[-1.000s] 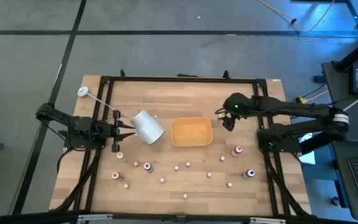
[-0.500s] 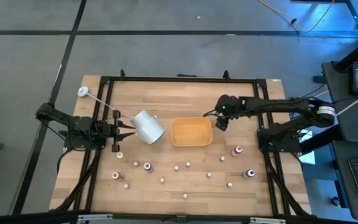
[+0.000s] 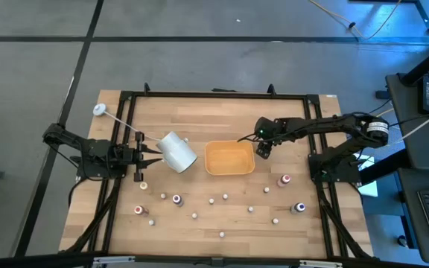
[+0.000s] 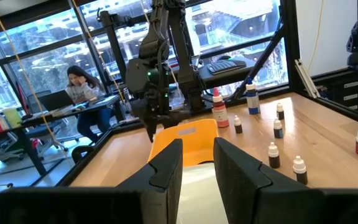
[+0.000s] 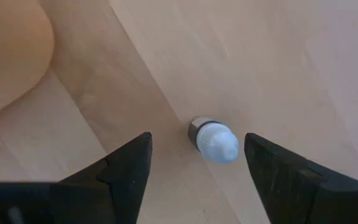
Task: Pick & Place food coloring
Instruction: Put the top small black food coloring bottle into the yellow bin
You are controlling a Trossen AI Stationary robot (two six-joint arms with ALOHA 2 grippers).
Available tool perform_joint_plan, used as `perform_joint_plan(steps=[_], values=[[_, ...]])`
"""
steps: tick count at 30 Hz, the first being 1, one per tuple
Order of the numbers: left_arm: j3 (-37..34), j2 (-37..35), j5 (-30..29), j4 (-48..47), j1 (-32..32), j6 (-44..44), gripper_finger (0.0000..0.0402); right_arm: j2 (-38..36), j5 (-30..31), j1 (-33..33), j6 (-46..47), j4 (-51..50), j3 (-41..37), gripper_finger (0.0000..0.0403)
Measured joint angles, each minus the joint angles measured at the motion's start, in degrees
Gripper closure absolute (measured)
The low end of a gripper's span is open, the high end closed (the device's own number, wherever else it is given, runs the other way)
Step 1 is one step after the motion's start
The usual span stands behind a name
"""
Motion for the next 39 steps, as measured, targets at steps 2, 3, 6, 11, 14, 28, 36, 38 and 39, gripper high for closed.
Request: perform_joint_plan(steps=[2,3,6,11,14,28,36,38,39], values=[[0.00,0.00,0.00,-0.01,-0.01,0.00,0.0313,0.33,0.02,0.00,0.02,0.00,-0.02,0.0175],[0.00,0.00,0.00,-0.02,0.00,0.00,0.0313,0.34,0.04,0.00,0.00,-0.07,-0.02,0.0188],[0.00,0.00,0.00,0.00,-0.02,0.00,0.0313,0.24,1.52,0.00,-0.07,0.09,-0.02,0.0232],[0.00,0.00,-0.02,0.00,0.00,-0.01,0.0313,0.14,4.55,0.00,-1.83,0.09,-0.02,0.0310],[0.00,0.00,-0.02,0.00,-0.01,-0.02,0.0313,0.04,4.66,0.00,-2.97,0.11,0.00,0.0340],[0.00,0.00,-0.04,0.00,0.00,-0.02,0.0313,-5.92,4.42,2.33,-2.91,-12.41,10.63,0.0340],[0.00,0.00,-0.07,0.00,-0.01,-0.01,0.0313,-3.73,4.42,11.71,-2.73,-11.89,23.65,0.0340],[0.00,0.00,-0.07,0.00,-0.01,-0.02,0.0313,-1.75,4.37,14.47,-2.97,-10.57,26.37,0.0340],[0.00,0.00,-0.07,0.00,-0.02,-0.02,0.0313,-0.58,4.38,15.74,-3.13,-9.73,27.72,0.0340]])
